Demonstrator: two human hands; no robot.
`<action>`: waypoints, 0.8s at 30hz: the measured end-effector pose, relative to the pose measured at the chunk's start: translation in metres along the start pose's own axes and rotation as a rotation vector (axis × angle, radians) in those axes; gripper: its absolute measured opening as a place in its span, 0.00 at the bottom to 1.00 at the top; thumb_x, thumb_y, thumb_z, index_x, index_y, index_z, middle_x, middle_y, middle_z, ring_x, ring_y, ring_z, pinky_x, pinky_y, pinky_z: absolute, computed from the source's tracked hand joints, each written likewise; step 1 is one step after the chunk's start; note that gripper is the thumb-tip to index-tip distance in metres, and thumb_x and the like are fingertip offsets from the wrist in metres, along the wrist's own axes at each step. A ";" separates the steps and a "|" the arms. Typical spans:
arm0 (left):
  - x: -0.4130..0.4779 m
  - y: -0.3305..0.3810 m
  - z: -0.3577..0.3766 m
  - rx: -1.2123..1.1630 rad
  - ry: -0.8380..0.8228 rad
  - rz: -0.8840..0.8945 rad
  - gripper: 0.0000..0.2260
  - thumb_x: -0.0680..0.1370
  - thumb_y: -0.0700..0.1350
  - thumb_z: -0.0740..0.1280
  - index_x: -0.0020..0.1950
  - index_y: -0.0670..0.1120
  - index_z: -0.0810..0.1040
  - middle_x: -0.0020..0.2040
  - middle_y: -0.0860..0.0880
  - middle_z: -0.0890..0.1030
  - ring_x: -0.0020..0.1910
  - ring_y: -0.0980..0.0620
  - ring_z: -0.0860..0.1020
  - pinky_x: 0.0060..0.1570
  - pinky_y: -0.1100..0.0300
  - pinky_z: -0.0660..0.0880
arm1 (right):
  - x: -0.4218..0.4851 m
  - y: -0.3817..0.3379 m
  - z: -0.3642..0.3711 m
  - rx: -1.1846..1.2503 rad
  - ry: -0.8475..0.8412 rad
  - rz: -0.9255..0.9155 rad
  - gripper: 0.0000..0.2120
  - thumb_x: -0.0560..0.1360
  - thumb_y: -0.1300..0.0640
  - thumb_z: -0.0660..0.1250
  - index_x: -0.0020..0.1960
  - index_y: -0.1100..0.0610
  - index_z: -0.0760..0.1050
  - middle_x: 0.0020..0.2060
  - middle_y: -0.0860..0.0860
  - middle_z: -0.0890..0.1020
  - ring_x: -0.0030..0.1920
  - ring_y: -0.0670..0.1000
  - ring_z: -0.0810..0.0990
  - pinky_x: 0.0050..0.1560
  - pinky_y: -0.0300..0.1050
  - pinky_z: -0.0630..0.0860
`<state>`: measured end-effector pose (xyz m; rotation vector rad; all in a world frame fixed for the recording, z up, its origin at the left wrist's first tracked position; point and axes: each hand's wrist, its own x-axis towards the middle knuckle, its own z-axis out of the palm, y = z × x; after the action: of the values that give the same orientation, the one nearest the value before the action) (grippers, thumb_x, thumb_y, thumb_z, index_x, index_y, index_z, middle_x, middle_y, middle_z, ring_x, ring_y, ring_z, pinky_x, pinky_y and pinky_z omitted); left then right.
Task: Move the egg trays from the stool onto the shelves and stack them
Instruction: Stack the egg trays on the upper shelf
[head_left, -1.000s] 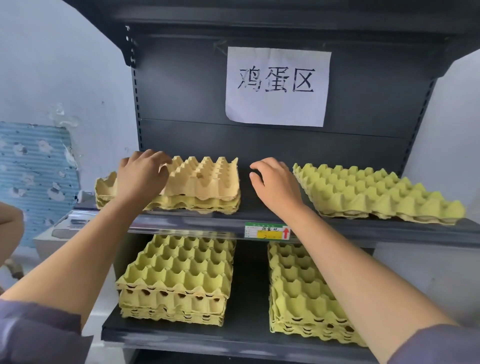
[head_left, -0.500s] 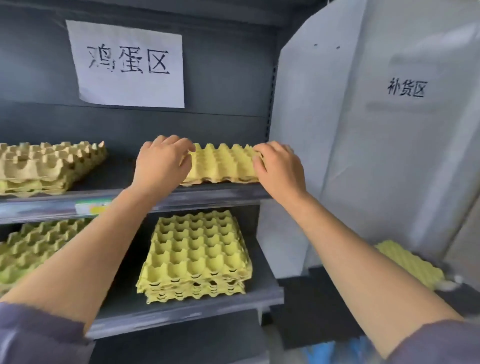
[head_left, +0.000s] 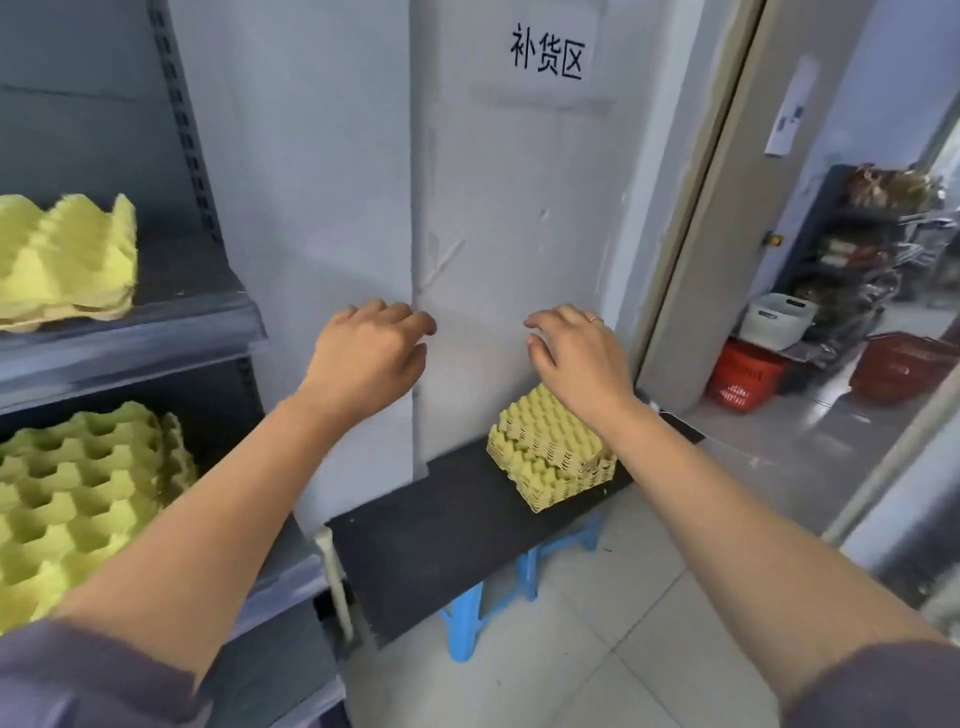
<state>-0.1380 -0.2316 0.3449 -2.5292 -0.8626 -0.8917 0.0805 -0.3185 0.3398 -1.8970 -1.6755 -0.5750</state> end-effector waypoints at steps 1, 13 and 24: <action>0.010 0.007 0.020 -0.026 -0.007 0.009 0.16 0.73 0.46 0.56 0.50 0.44 0.81 0.39 0.46 0.81 0.38 0.41 0.78 0.39 0.53 0.72 | -0.001 0.017 0.008 -0.025 -0.026 0.014 0.15 0.80 0.55 0.58 0.63 0.56 0.76 0.58 0.53 0.79 0.58 0.58 0.75 0.54 0.51 0.71; 0.111 0.089 0.241 -0.156 -0.475 0.034 0.16 0.80 0.49 0.56 0.66 0.52 0.71 0.60 0.52 0.77 0.61 0.49 0.72 0.57 0.56 0.66 | -0.009 0.210 0.102 -0.174 -0.499 0.191 0.17 0.81 0.50 0.56 0.68 0.50 0.71 0.60 0.51 0.77 0.62 0.56 0.73 0.56 0.50 0.72; 0.169 0.183 0.378 -0.242 -0.647 -0.080 0.15 0.80 0.50 0.57 0.66 0.52 0.72 0.59 0.52 0.78 0.60 0.49 0.74 0.55 0.55 0.70 | 0.006 0.380 0.171 -0.078 -0.667 0.204 0.16 0.81 0.50 0.56 0.66 0.49 0.72 0.56 0.49 0.77 0.58 0.53 0.74 0.51 0.49 0.76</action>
<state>0.2556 -0.1185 0.1529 -3.0718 -1.0887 -0.1796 0.4518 -0.2344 0.1692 -2.4542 -1.8124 0.1003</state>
